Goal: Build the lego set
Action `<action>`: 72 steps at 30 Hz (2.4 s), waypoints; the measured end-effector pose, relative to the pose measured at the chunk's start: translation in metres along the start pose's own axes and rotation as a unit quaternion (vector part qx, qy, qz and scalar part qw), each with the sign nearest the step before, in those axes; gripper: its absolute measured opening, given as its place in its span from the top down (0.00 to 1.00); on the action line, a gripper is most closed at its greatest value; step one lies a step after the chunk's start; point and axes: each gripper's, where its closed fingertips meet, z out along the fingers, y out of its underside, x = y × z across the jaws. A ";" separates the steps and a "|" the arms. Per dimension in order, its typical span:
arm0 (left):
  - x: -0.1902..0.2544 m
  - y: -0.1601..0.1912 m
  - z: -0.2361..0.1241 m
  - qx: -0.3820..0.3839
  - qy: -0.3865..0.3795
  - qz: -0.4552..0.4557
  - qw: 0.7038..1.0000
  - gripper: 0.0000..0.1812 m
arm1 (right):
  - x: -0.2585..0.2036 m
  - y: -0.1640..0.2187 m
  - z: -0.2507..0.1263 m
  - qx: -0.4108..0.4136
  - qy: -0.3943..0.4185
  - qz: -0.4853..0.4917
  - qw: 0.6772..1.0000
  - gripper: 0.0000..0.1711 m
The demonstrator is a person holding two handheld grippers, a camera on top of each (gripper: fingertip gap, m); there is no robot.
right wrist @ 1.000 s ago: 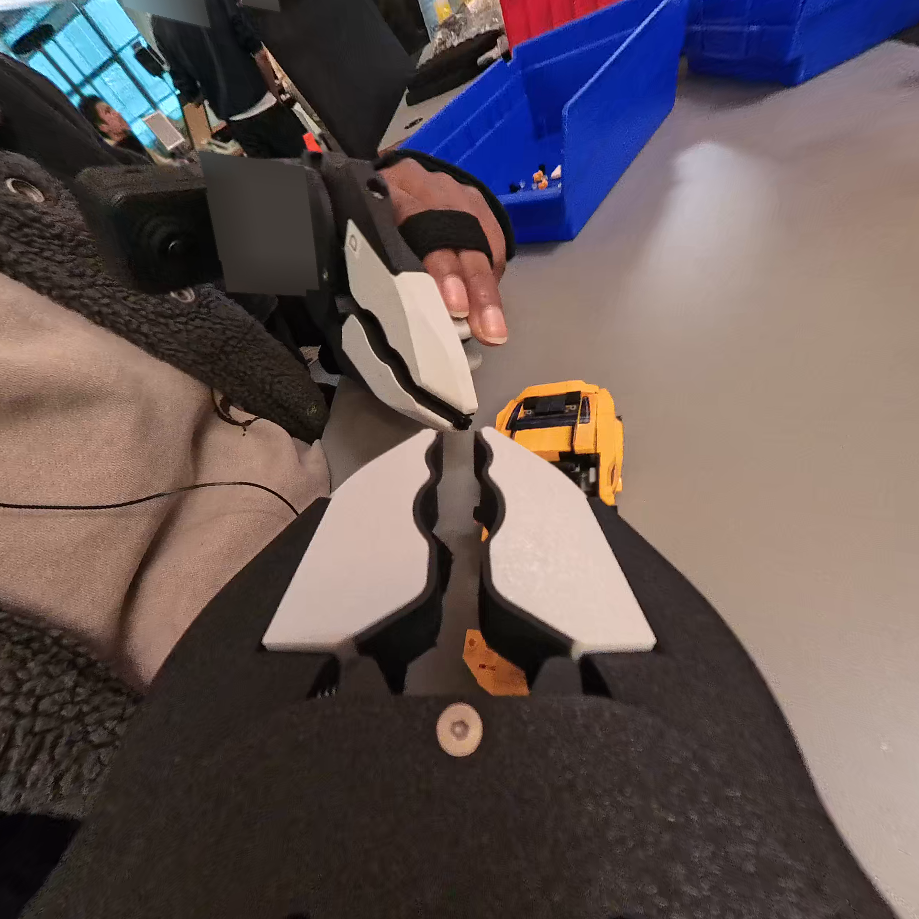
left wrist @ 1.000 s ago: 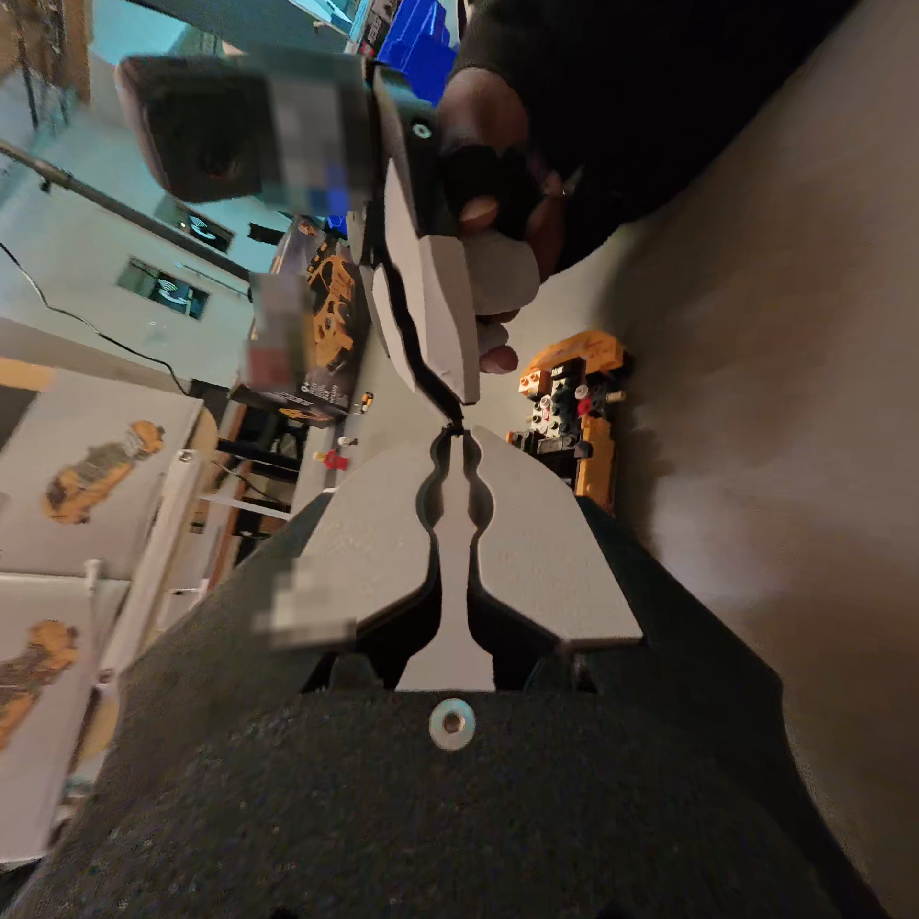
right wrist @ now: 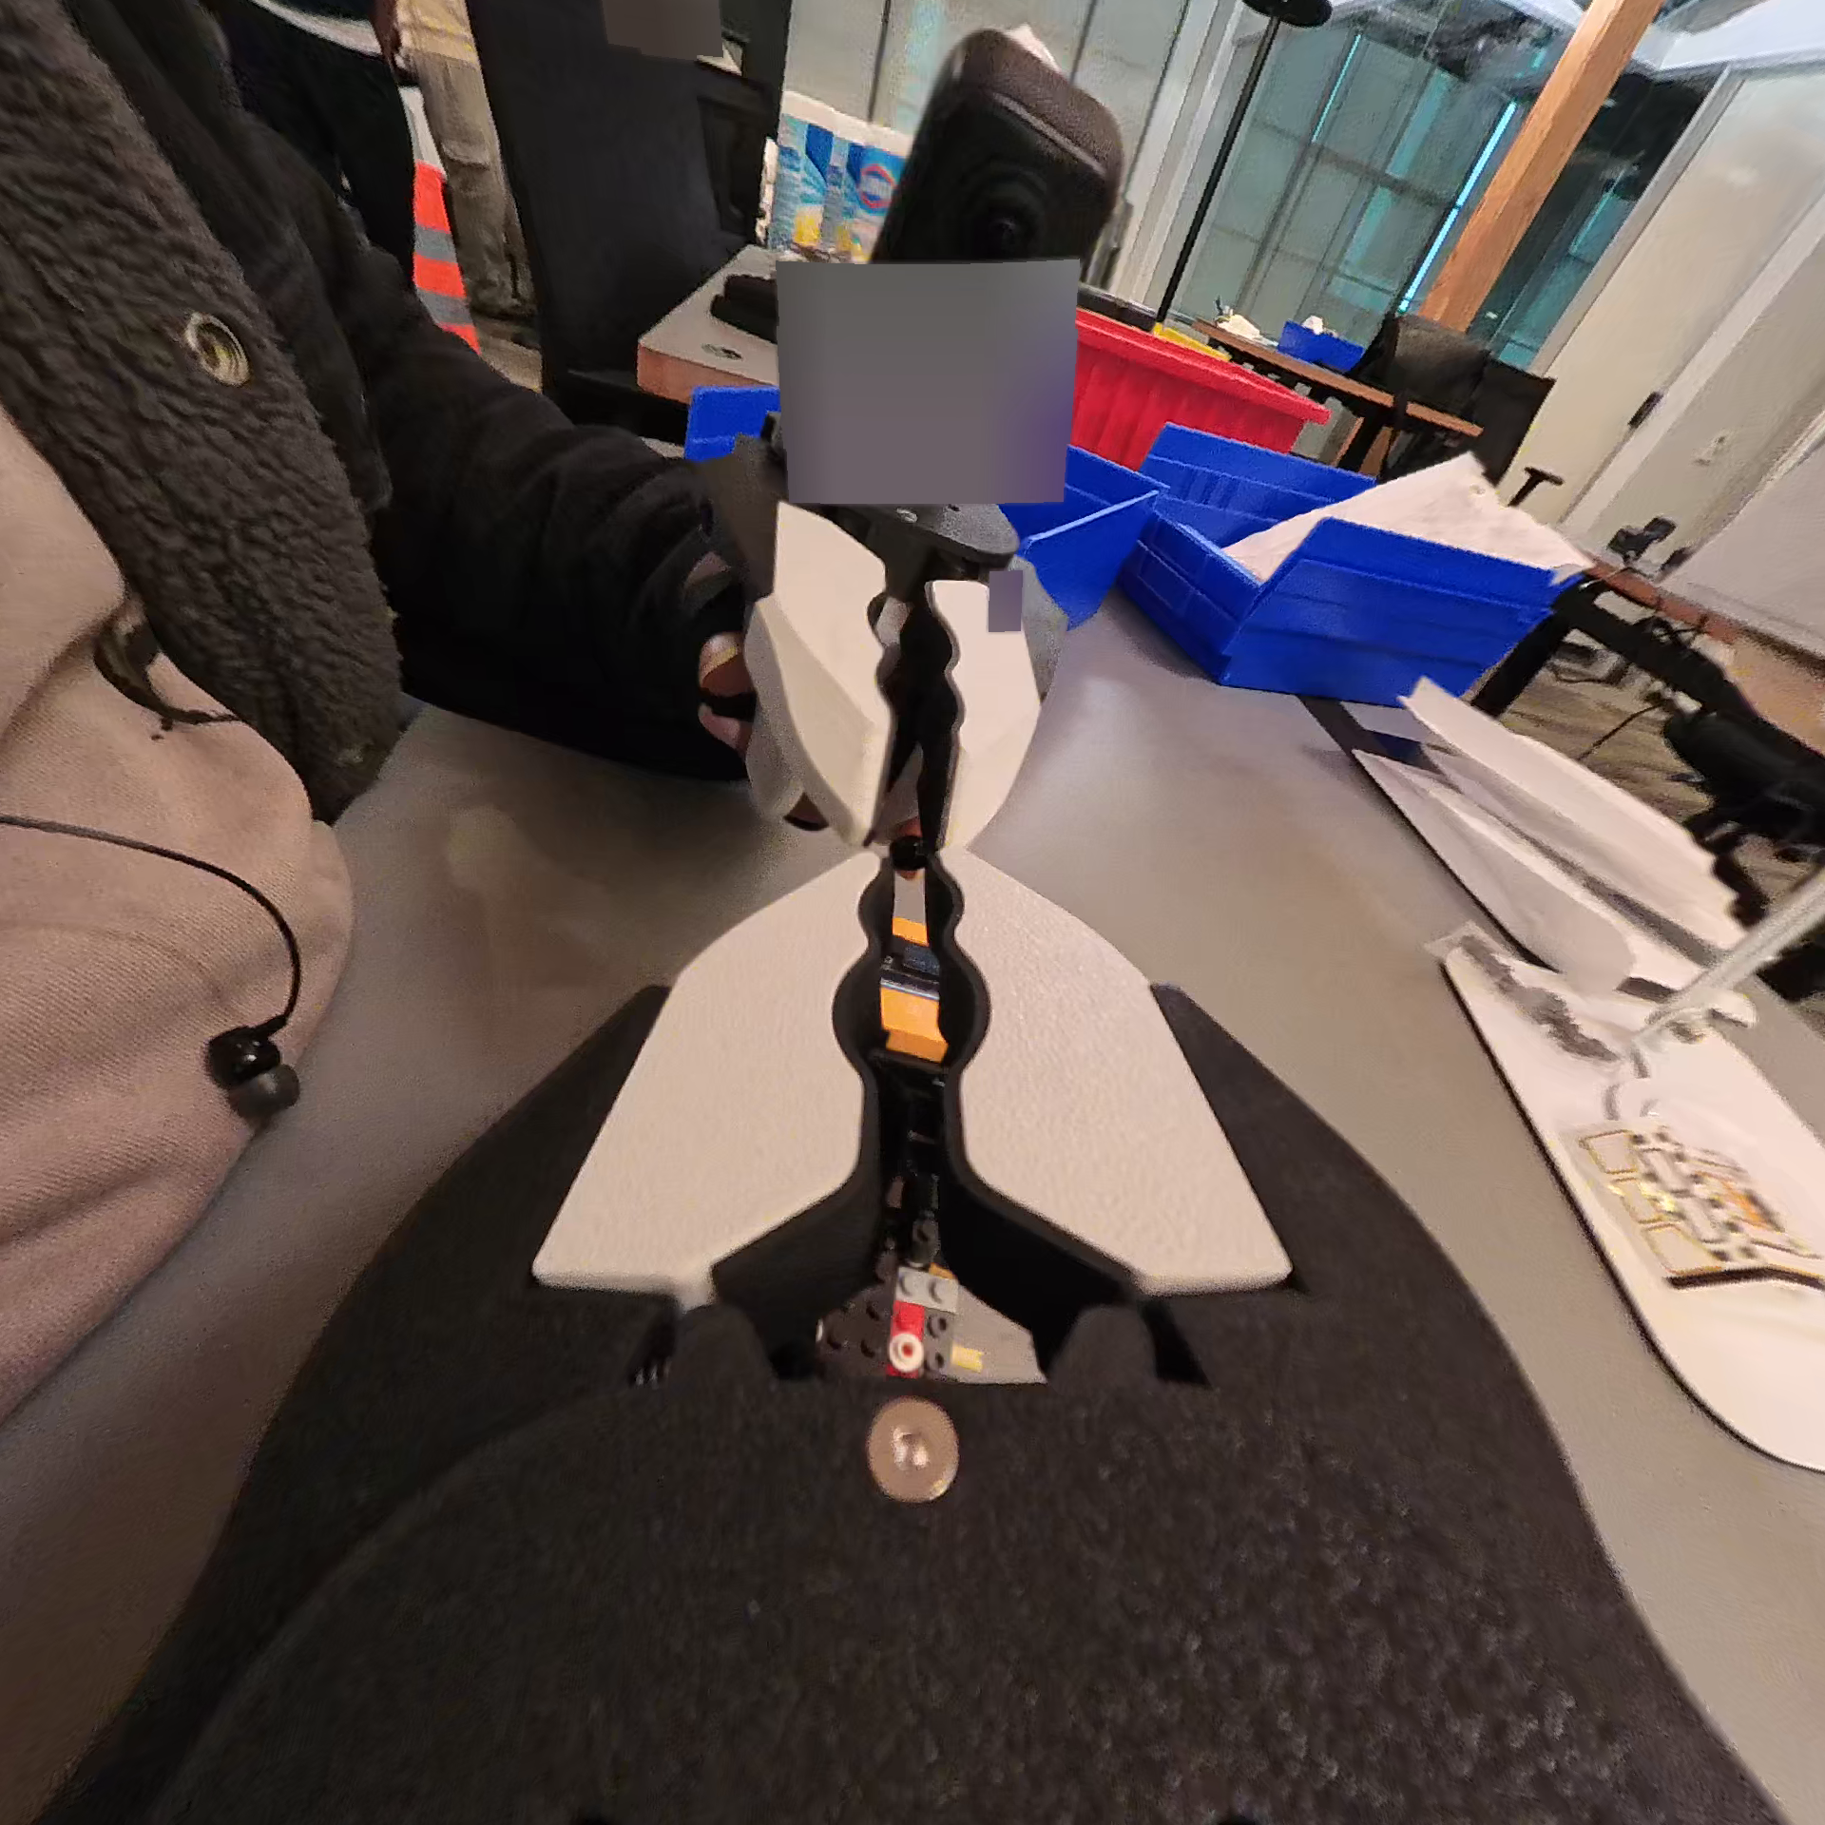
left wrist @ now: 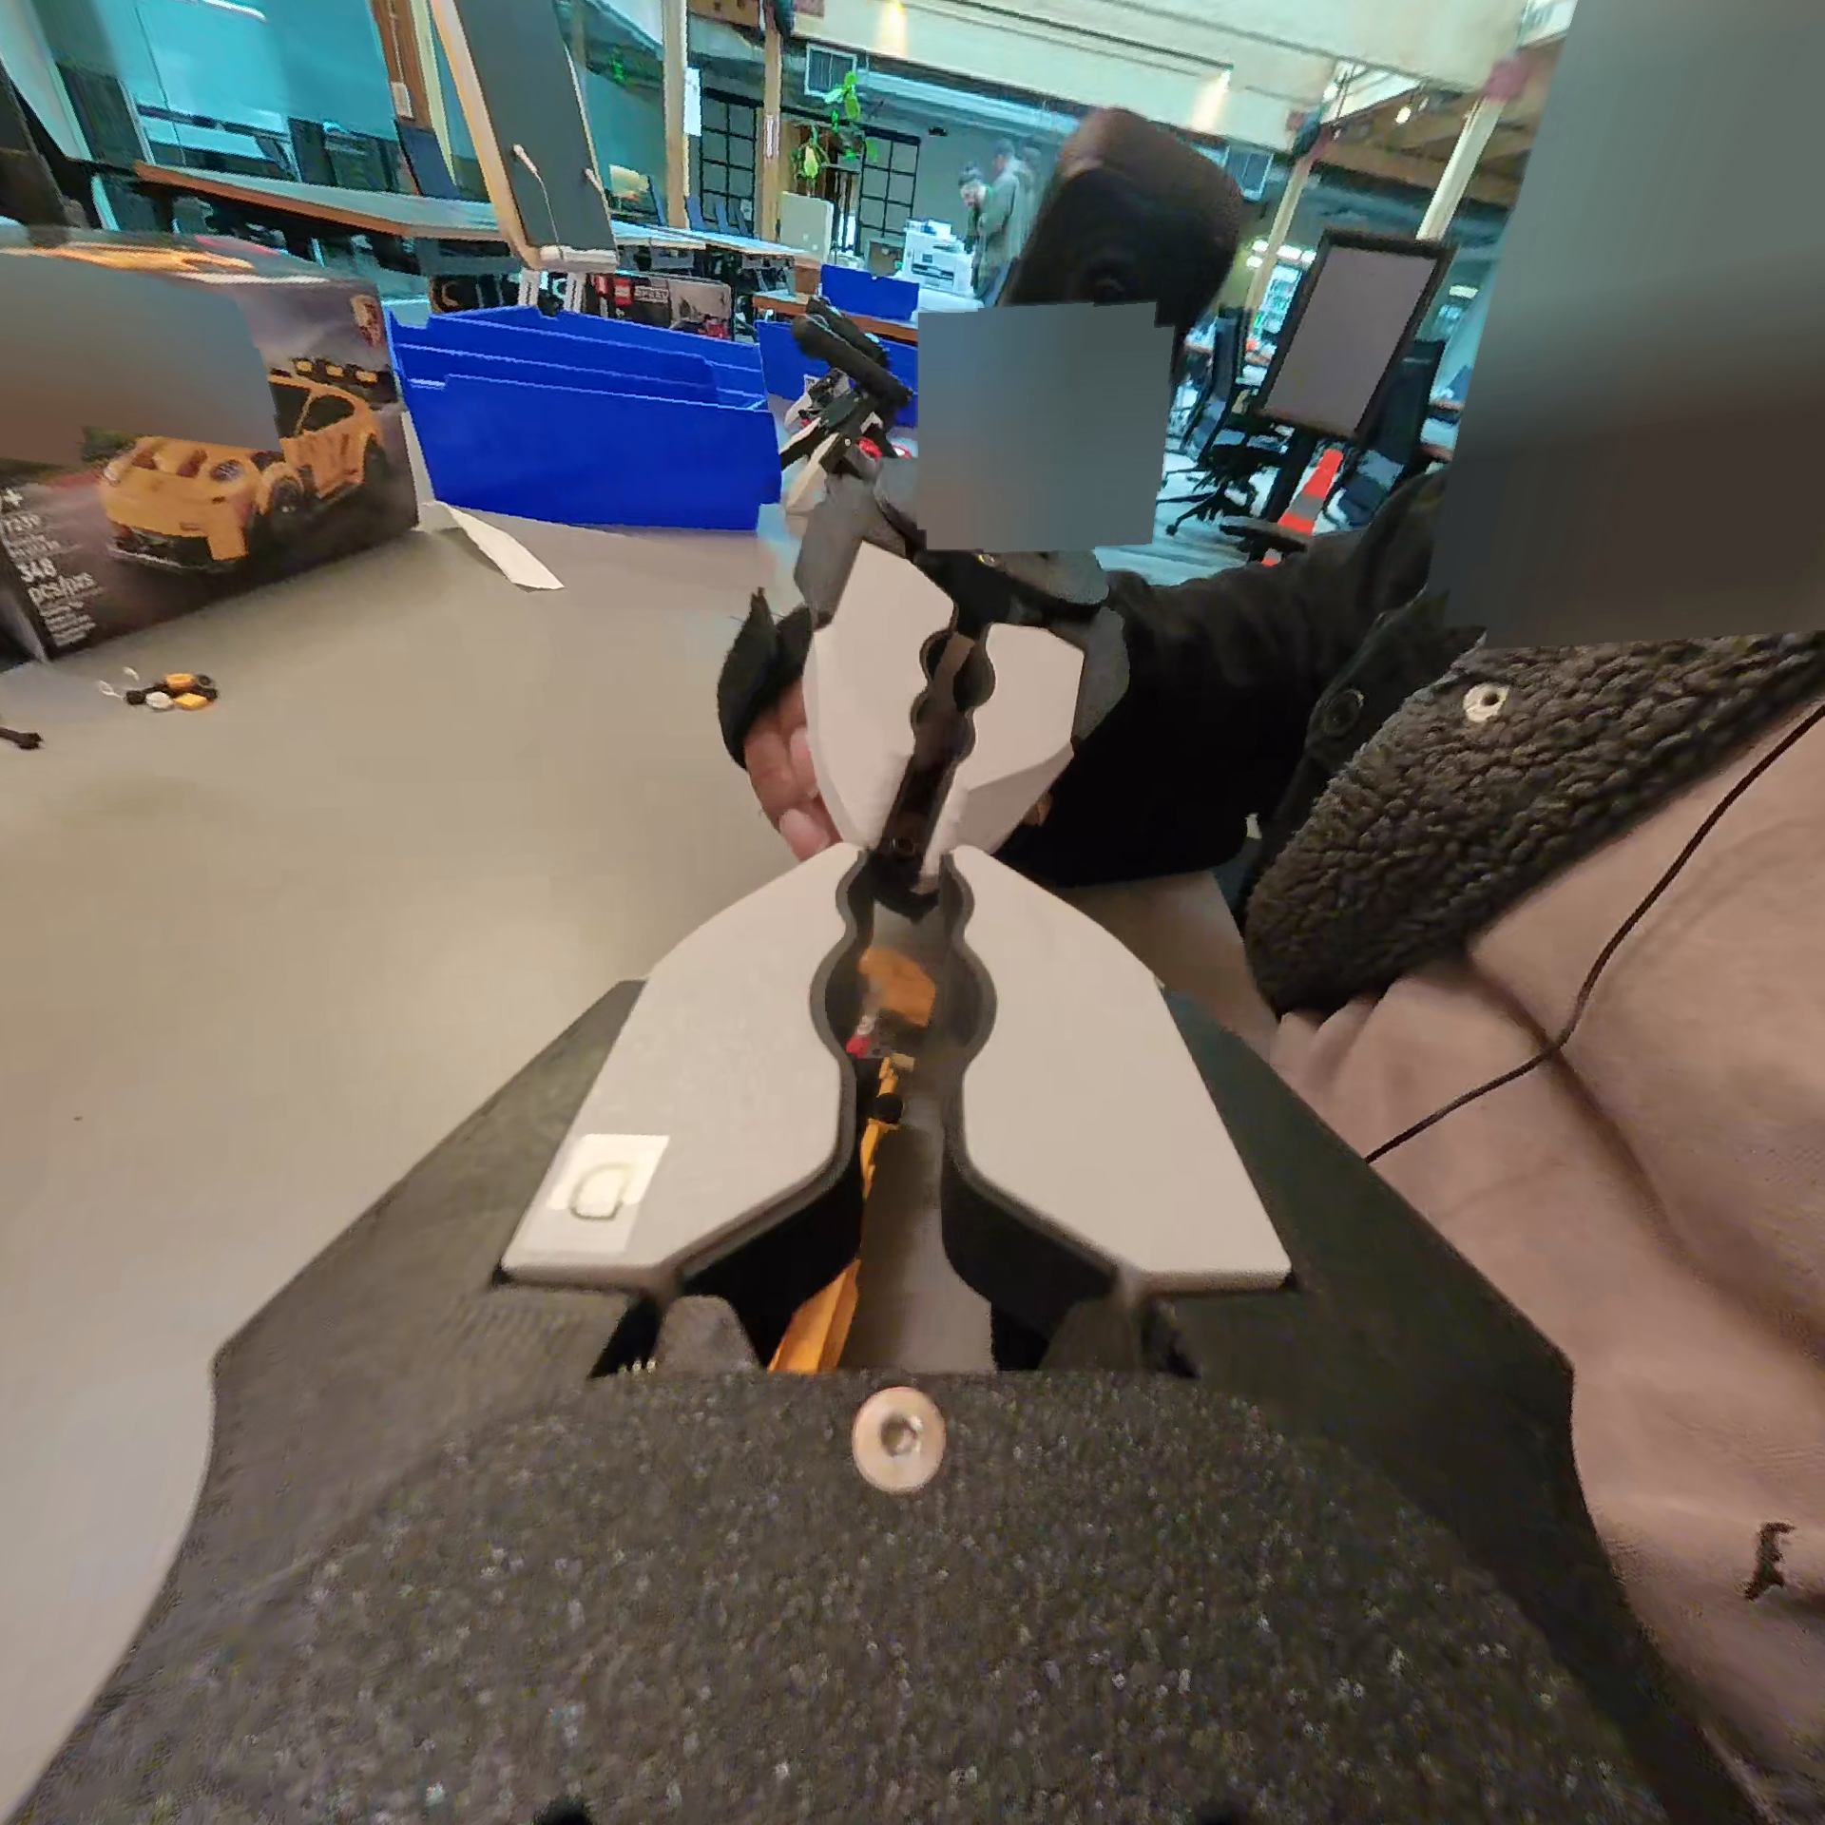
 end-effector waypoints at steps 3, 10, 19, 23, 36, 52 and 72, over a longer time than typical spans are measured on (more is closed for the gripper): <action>0.000 0.001 -0.001 -0.001 0.010 -0.016 1.000 0.96 | -0.001 -0.001 0.001 0.000 0.004 -0.018 1.000 0.97; 0.002 0.002 -0.001 -0.011 0.011 -0.011 1.000 0.97 | -0.003 0.000 0.001 -0.002 -0.003 -0.010 1.000 0.97; -0.008 0.012 0.000 -0.045 -0.013 -0.027 0.999 0.98 | 0.002 0.010 0.000 -0.041 0.011 -0.017 0.999 0.96; -0.014 0.024 0.002 -0.083 -0.035 -0.023 0.996 0.98 | 0.001 0.016 -0.001 -0.075 0.013 -0.051 0.996 0.96; -0.012 0.049 0.008 -0.157 -0.043 -0.006 0.987 1.00 | -0.010 0.046 0.004 -0.178 -0.013 -0.083 0.981 0.96; -0.022 0.049 0.005 -0.127 -0.025 -0.235 0.963 1.00 | -0.002 0.049 0.009 -0.227 0.058 -0.243 0.941 0.96; -0.049 0.039 -0.019 -0.152 -0.114 -0.061 0.980 0.79 | 0.033 0.063 -0.035 -0.249 0.023 -0.036 0.968 0.96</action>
